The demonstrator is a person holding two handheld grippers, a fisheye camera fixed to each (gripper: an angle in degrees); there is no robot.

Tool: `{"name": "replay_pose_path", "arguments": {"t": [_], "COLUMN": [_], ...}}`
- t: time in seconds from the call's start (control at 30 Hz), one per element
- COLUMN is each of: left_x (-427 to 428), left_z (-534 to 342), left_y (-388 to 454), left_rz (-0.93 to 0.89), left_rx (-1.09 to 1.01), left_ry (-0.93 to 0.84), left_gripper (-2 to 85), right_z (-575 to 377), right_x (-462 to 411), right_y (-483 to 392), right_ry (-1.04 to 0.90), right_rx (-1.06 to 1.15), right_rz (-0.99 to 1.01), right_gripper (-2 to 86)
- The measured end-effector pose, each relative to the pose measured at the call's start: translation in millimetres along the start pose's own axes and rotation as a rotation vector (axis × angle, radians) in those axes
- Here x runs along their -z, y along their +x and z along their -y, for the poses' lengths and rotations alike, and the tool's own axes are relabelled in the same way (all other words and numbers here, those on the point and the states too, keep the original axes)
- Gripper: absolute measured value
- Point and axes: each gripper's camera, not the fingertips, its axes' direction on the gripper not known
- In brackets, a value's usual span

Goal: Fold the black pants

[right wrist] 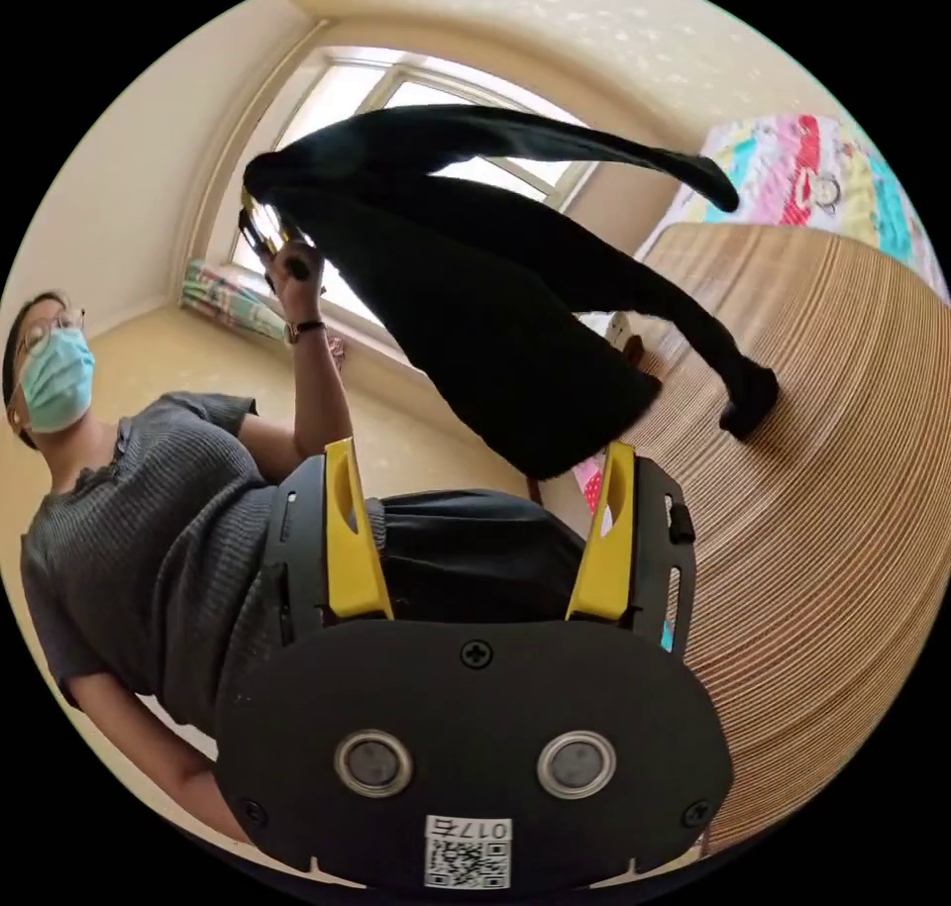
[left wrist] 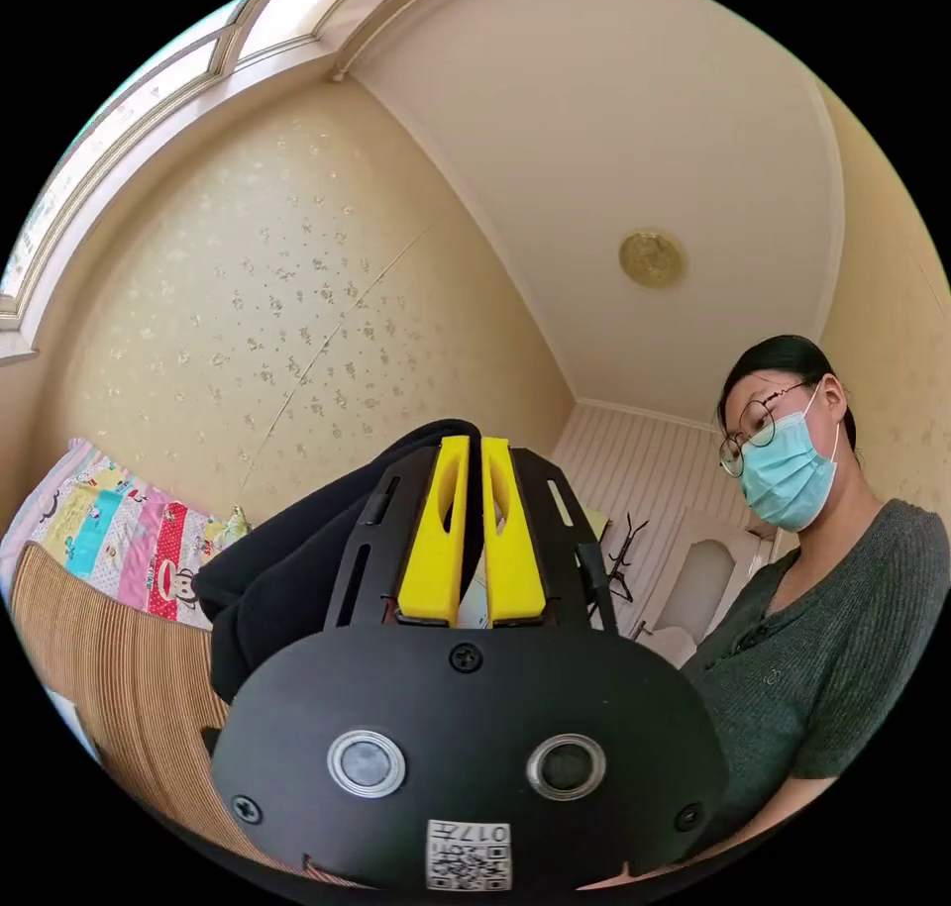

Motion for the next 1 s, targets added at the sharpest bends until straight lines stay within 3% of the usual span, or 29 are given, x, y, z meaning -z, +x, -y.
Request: {"name": "replay_pose_path", "arguments": {"t": [0.07,0.13,0.2,0.27,0.33,0.43,0.5,0.57,0.67,0.87,1.0], "left_x": [-27.2,-50.3,-69.8,-79.4,-83.4,-86.1,-111.1,-135.6,-156.8,-111.4,-124.1], "left_z": [-17.2,-34.3,-52.7,-61.8,-67.6,-76.3,-88.9,-117.6,-195.8,-329.4,-390.6], "left_y": [30.6,57.1,88.1,113.1,133.2,150.4,150.0,134.9,98.1,96.8,156.0], "left_rz": [-0.035,-0.109,-0.181,-0.164,-0.069,0.217,0.439,0.493,0.397,0.116,0.002], "left_rx": [-0.016,-0.023,-0.037,-0.083,-0.1,-0.076,-0.151,-0.18,-0.068,0.117,-0.033], "left_ry": [-0.027,-0.042,-0.029,-0.028,-0.034,-0.095,-0.349,-0.575,-0.806,-0.773,-0.81], "left_gripper": [-0.3,-0.2,0.1,0.6,1.2,3.0,4.9,7.2,10.5,14.2,19.8], "right_z": [1.0,-1.8,-11.8,-31.1,-45.4,-54.8,-55.5,-51.0,-44.7,-50.6,-43.3], "right_x": [0.9,8.0,22.9,41.9,54.2,79.7,101.9,130.2,158.4,179.3,155.0], "right_y": [-21.3,-25.0,-16.2,3.1,2.4,-34.8,-63.4,-95.2,-113.0,-121.0,-131.9], "right_ry": [-0.057,-0.041,0.038,0.159,0.228,0.258,0.311,0.376,0.468,0.571,0.518], "right_rx": [0.02,-0.009,-0.053,-0.038,0.019,0.254,0.424,0.593,0.654,0.518,0.417], "right_rz": [-0.221,-0.301,-0.213,0.133,0.292,0.484,0.592,0.64,0.62,0.36,0.173], "right_gripper": [31.1,23.5,12.9,8.0,6.0,2.8,1.4,0.4,-0.2,-0.5,-0.5]}}
